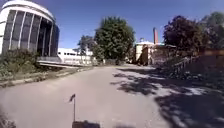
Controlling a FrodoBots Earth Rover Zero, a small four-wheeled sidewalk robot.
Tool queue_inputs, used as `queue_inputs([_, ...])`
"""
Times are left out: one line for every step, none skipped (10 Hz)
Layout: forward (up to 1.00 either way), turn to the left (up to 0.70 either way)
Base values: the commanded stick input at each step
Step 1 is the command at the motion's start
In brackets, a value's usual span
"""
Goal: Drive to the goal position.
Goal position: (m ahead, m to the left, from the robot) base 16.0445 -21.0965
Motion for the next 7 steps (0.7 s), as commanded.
queue_inputs([0.6,0.0])
queue_inputs([0.6,0.0])
queue_inputs([0.6,0.0])
queue_inputs([0.6,0.0])
queue_inputs([0.6,0.0])
queue_inputs([0.6,0.0])
queue_inputs([0.6,0.0])
